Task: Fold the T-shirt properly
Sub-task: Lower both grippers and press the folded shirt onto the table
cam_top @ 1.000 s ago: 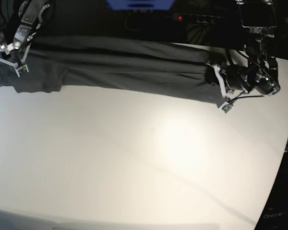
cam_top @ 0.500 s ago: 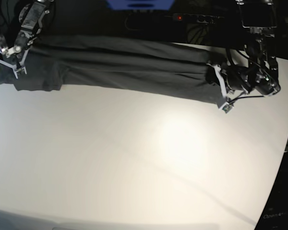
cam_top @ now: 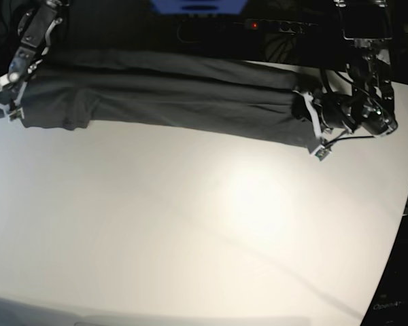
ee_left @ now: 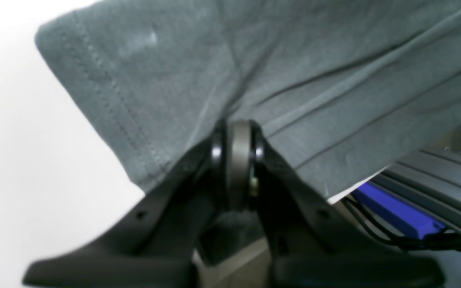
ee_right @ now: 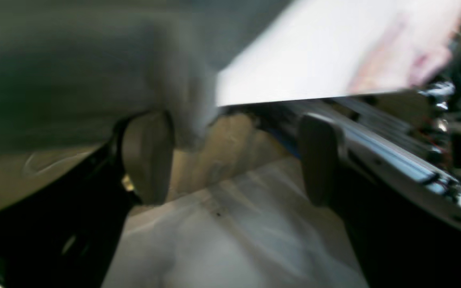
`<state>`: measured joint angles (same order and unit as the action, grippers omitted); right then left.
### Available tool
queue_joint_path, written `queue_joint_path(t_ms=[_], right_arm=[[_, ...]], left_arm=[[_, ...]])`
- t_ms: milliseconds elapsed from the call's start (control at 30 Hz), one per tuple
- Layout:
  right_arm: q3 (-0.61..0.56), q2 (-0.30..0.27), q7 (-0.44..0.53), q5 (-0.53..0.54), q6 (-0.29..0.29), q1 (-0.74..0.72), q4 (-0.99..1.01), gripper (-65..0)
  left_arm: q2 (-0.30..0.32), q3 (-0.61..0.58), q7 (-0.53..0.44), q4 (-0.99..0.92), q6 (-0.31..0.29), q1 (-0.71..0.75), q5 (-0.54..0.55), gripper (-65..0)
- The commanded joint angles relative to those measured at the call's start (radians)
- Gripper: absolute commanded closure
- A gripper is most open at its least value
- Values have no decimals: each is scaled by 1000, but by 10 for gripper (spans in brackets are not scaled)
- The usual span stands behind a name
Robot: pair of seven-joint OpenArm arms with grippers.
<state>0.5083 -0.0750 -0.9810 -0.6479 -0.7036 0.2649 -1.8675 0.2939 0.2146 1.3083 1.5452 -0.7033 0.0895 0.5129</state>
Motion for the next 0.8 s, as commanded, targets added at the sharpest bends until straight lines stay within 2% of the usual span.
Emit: queue_joint_path(t_ms=[0,167,633,700,767], right_arm=[[3,-27,-25,-16,5,-3,-16,-474],[8,-67,-63,-16,5,-32,-16,-474],[0,-62,-63,-16,5,-77,-24,-463],[0,-61,-63,-16,5,-77,-22,-406],[0,-52,-63,-14,5,-77,-22,-300]], left_arm=[[14,7,23,5,5,-4,-43,-26],[14,7,23,5,5,-4,-43,-26],[14,7,23,5,5,-4,-43,-26],[14,7,23,5,5,-4,-43,-26],[14,7,23,5,5,-4,-43,-26]])
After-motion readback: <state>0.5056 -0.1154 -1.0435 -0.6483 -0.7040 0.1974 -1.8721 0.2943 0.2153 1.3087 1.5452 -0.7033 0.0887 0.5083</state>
